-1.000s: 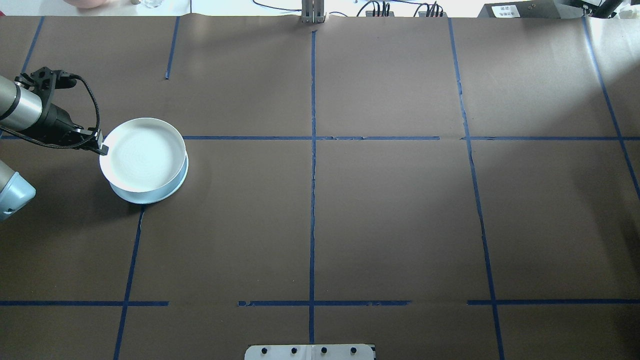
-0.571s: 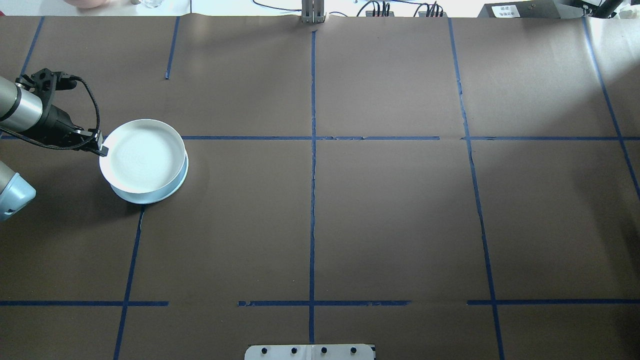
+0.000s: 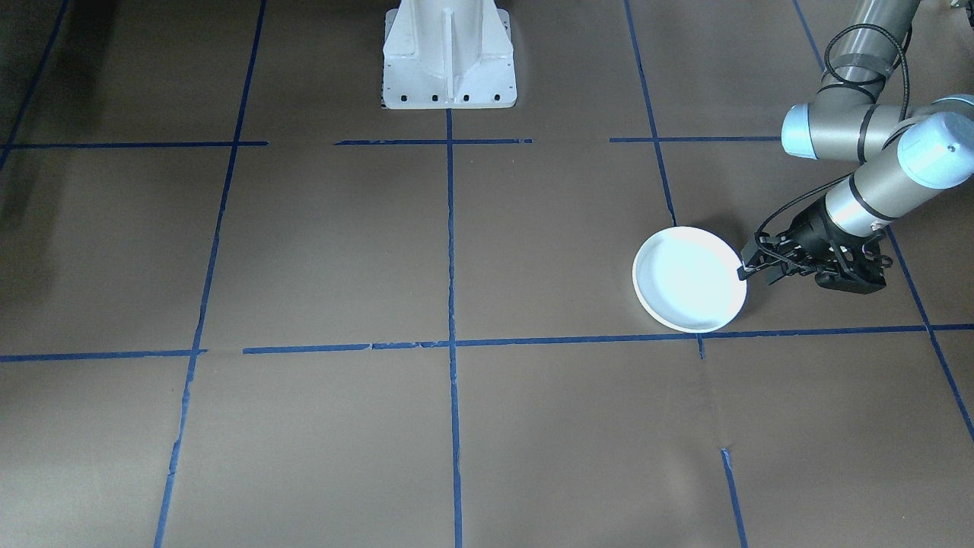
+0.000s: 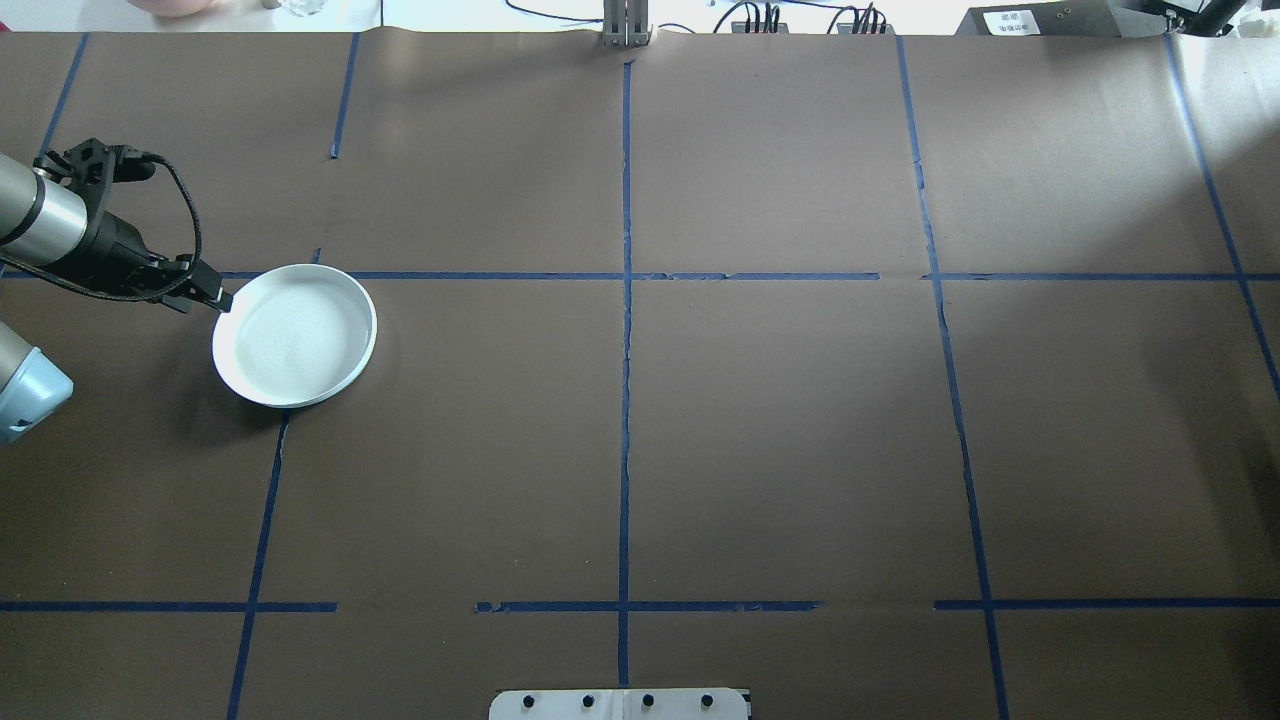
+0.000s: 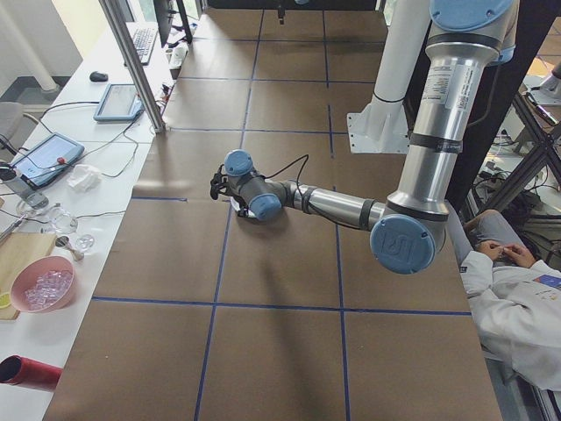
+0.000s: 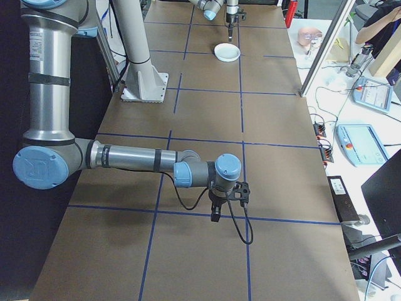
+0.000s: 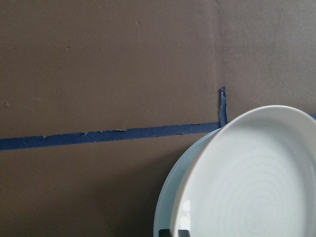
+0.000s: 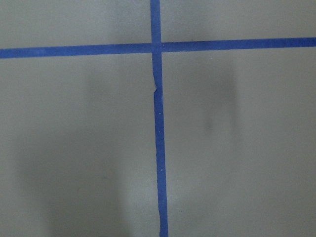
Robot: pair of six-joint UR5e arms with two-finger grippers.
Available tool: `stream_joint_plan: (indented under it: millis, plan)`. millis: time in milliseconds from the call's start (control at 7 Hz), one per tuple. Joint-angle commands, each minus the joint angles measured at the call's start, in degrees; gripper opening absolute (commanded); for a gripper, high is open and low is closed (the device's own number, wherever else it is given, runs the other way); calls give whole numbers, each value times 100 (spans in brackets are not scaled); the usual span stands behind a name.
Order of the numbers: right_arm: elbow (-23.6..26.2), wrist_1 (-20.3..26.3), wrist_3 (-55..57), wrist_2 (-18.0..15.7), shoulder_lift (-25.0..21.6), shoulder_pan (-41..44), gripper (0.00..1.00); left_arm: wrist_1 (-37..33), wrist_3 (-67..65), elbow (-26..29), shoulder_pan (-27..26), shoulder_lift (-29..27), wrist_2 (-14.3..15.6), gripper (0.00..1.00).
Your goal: Stack plate in center
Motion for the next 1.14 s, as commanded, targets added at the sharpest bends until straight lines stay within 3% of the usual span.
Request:
stream_joint_plan:
  millis: [0,429,571,1000]
  plan:
    - [0,-2,0,0,0,0,100,-1,18,-6,-54,9,-2,100]
    - [0,7,0,0,0,0,100,462,830,-6,-1113,253,-64,100]
    - [0,7,0,0,0,0,100,1039,1749,-6,-1631,412,-186,100]
    - [0,-2,0,0,0,0,100,2753,4686,3,-3030,773,-187,100]
